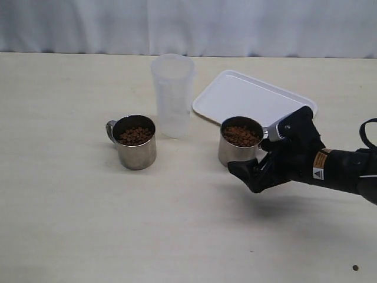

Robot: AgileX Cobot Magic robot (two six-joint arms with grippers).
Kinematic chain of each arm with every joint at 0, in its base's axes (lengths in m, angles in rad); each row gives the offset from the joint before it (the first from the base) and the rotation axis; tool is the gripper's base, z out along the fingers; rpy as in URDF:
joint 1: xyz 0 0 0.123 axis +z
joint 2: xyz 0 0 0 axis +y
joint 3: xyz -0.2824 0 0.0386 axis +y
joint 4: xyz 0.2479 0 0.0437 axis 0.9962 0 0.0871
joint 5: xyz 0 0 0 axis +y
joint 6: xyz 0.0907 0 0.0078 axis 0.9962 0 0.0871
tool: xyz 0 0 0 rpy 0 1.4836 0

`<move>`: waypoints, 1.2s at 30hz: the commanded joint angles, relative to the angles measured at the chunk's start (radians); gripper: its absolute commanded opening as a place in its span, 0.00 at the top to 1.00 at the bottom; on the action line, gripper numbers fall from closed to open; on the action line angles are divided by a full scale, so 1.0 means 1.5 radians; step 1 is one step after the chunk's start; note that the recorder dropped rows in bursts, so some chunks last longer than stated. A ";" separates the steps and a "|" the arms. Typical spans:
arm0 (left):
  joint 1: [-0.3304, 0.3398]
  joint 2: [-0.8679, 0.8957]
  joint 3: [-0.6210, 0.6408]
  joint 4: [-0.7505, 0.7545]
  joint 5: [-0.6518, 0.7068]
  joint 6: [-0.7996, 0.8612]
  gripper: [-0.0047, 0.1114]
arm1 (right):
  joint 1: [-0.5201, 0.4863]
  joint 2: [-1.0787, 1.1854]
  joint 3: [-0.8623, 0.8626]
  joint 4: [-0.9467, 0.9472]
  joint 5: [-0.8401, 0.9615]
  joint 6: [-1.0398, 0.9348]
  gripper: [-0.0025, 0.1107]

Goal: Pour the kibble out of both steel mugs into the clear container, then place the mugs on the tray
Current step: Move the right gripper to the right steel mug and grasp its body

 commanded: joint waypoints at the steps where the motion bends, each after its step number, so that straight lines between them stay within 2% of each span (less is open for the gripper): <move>1: 0.001 -0.002 0.002 0.001 -0.006 0.000 0.96 | 0.002 0.002 -0.002 -0.001 -0.045 -0.049 0.29; 16: 0.001 -0.002 0.002 0.001 -0.006 0.000 0.96 | 0.002 0.067 -0.054 0.004 -0.094 -0.089 0.29; 30: 0.001 -0.002 0.002 0.001 -0.006 0.000 0.96 | 0.002 0.146 -0.131 -0.067 -0.096 -0.095 0.29; 36: 0.001 -0.002 0.002 0.001 -0.006 0.000 0.96 | 0.002 0.167 -0.146 -0.075 -0.135 -0.114 0.29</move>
